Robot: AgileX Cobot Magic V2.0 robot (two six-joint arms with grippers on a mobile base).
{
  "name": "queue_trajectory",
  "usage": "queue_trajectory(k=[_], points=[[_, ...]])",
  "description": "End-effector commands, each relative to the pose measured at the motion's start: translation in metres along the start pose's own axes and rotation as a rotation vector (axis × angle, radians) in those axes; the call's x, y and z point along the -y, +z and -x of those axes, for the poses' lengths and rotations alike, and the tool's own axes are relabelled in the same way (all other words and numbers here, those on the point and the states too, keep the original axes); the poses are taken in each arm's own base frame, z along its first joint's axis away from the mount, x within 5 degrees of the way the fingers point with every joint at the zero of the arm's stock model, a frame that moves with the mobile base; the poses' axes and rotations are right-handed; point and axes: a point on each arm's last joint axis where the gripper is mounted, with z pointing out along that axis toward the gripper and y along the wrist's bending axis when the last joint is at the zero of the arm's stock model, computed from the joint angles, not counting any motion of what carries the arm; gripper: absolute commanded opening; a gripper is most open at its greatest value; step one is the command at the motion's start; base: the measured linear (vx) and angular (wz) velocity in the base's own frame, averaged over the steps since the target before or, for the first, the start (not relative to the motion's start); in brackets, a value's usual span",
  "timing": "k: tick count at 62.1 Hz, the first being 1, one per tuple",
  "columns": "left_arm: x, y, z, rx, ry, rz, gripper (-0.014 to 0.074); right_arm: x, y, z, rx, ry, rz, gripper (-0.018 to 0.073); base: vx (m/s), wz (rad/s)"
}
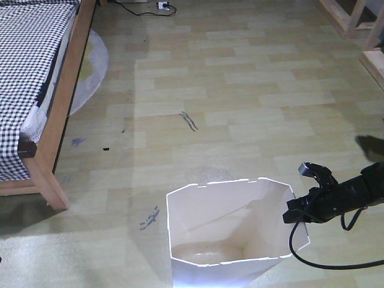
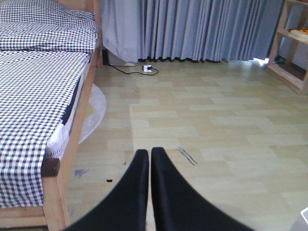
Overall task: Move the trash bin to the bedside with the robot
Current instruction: 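Drive the base toward the bed carrying the bin in the right gripper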
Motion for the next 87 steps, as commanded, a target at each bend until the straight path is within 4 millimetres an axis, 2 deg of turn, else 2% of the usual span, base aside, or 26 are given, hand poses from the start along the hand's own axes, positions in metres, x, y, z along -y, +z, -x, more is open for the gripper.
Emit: queue_trajectory(k=[1, 87], points=[[-0.0001, 0.0005, 0.0006, 0.062, -0.01, -0.004, -0.0006, -0.0267, -0.0204, 0.0148, 0.072, -0.02, 0.196, -0.0003, 0.35, 0.13], [-0.0001, 0.0005, 0.0006, 0.062, -0.01, -0.004, -0.0006, -0.0267, -0.0204, 0.0148, 0.072, -0.02, 0.196, -0.0003, 0.36, 0.04]])
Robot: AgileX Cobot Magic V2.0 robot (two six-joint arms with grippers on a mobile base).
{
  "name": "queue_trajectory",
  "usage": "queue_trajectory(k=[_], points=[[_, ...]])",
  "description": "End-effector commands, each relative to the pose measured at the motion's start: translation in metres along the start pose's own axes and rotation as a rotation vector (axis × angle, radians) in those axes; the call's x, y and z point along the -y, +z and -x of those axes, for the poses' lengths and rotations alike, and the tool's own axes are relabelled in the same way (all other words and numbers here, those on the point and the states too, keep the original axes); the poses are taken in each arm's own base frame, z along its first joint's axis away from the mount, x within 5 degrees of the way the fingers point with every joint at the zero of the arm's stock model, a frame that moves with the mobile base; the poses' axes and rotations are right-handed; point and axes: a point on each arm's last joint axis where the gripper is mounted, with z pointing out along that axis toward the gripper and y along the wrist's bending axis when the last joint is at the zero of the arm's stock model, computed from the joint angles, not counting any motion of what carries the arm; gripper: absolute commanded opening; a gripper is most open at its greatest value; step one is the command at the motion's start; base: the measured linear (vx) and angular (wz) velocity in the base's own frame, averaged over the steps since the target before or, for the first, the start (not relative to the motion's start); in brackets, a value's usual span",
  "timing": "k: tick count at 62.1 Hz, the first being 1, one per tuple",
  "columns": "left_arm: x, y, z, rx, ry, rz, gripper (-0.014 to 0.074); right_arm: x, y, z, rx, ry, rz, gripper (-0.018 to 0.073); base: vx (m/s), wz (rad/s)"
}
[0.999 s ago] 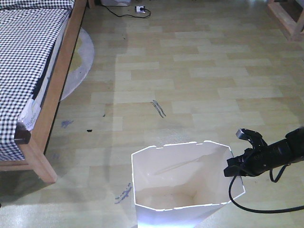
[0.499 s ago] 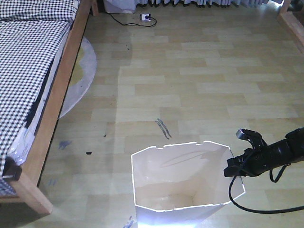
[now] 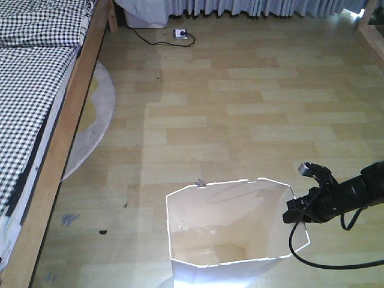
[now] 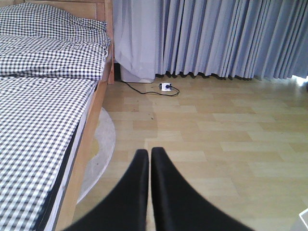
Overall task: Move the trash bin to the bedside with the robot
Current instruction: 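Drive the base toward the bed carrying the bin in the right gripper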
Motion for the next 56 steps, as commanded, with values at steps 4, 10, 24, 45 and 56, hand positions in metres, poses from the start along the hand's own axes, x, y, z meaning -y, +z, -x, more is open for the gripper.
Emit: queue_trajectory(k=[4, 10, 24, 45, 56], points=[[-0.0001, 0.0005, 0.0006, 0.062, -0.01, -0.004, -0.0006, -0.0267, -0.0204, 0.0148, 0.072, -0.02, 0.196, -0.0003, 0.38, 0.0], [-0.0001, 0.0005, 0.0006, 0.062, -0.01, -0.004, -0.0006, -0.0267, -0.0204, 0.0148, 0.072, -0.02, 0.196, -0.0003, 0.37, 0.01], [-0.0001, 0.0005, 0.0006, 0.062, -0.01, -0.004, -0.0006, -0.0267, -0.0204, 0.0148, 0.072, -0.02, 0.196, -0.0003, 0.36, 0.04], [-0.0001, 0.0005, 0.0006, 0.062, -0.01, -0.004, -0.0006, -0.0267, -0.0204, 0.0148, 0.072, -0.02, 0.196, -0.0003, 0.33, 0.04], [-0.0001, 0.0005, 0.0006, 0.062, -0.01, -0.004, -0.0006, -0.0267, -0.0204, 0.0148, 0.072, -0.02, 0.196, -0.0003, 0.33, 0.02]])
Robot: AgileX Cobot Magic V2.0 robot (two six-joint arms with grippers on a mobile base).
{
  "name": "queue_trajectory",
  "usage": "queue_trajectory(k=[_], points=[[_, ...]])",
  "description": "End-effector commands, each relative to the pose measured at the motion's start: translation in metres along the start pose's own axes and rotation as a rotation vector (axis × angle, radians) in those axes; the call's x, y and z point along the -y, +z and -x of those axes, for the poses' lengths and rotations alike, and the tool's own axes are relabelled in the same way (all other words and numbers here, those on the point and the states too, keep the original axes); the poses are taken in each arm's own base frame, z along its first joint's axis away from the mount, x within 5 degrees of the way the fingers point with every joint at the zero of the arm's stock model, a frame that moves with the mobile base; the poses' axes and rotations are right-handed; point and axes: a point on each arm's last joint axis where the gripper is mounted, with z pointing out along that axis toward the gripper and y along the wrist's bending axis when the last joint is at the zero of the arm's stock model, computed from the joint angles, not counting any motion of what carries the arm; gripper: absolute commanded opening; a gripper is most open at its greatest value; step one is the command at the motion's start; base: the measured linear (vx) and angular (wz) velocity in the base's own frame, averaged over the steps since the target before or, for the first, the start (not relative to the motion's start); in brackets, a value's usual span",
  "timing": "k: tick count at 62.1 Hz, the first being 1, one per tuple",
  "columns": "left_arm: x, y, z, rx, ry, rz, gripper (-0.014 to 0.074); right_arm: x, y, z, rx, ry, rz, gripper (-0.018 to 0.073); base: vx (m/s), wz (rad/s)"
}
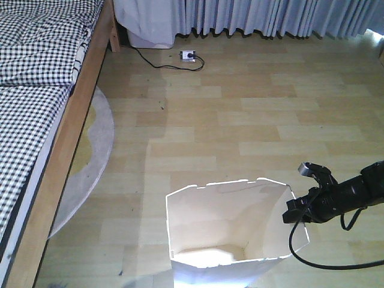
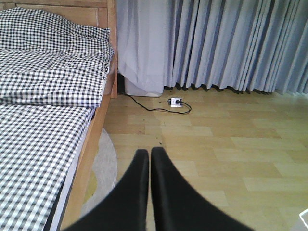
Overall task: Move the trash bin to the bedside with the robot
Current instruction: 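Drive the base toward the bed carrying the bin in the right gripper, then drive forward along the bed toward the curtains holding the bin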
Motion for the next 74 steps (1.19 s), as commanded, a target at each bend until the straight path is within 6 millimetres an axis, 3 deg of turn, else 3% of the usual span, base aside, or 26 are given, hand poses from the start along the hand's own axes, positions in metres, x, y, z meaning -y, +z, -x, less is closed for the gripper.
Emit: queue_trajectory(k=[1, 74], points=[[-0.0001, 0.0005, 0.0006, 0.062, -0.01, -0.004, -0.0006, -0.0267, -0.0204, 0.0148, 0.072, -0.02, 0.196, -0.0003, 0.34, 0.01], [-0.0001, 0.0005, 0.0006, 0.062, -0.01, -0.004, -0.0006, -0.0267, -0.0204, 0.0148, 0.072, -0.02, 0.196, -0.0003, 0.35, 0.02]])
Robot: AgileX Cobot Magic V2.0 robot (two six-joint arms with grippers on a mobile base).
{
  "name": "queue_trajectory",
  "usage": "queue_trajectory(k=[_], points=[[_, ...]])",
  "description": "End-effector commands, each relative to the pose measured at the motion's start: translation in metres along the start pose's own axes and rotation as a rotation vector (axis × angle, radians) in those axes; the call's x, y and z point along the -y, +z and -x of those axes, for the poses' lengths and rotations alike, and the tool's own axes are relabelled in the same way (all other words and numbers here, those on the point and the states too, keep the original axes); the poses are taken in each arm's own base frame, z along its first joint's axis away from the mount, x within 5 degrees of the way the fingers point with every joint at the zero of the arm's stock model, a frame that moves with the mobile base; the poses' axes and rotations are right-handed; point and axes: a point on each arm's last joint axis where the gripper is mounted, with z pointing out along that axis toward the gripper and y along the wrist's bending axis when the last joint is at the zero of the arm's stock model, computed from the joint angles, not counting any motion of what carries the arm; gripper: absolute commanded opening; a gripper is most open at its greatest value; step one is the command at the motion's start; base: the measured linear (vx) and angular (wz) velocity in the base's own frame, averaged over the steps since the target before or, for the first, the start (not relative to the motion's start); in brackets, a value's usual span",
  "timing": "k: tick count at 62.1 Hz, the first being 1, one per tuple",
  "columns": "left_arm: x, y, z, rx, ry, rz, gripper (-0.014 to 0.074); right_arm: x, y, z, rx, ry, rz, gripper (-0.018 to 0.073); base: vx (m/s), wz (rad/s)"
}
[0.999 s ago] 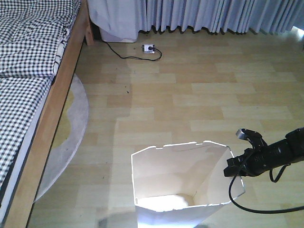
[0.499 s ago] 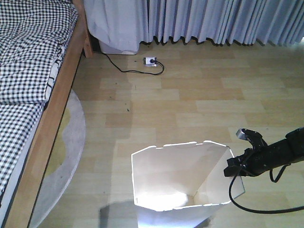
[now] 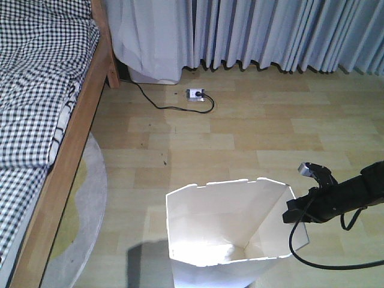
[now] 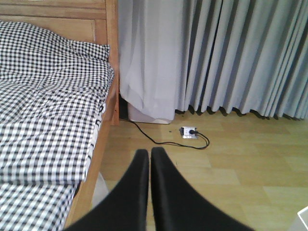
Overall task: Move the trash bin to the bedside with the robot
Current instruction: 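Drive forward along the bed toward the curtains holding the bin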
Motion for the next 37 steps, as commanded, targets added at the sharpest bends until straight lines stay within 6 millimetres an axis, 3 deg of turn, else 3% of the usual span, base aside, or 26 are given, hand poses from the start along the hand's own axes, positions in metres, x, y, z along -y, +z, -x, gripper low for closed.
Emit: queue_trajectory(k=[1, 37], points=[[-0.0001, 0.0005, 0.0006, 0.062, -0.01, -0.004, -0.0006, -0.0267, -0.0204, 0.0147, 0.071, -0.02, 0.196, -0.0003, 0.33, 0.02], [-0.0001, 0.0005, 0.0006, 0.062, -0.01, -0.004, -0.0006, -0.0267, -0.0204, 0.0147, 0.071, -0.02, 0.196, -0.0003, 0.33, -0.02]])
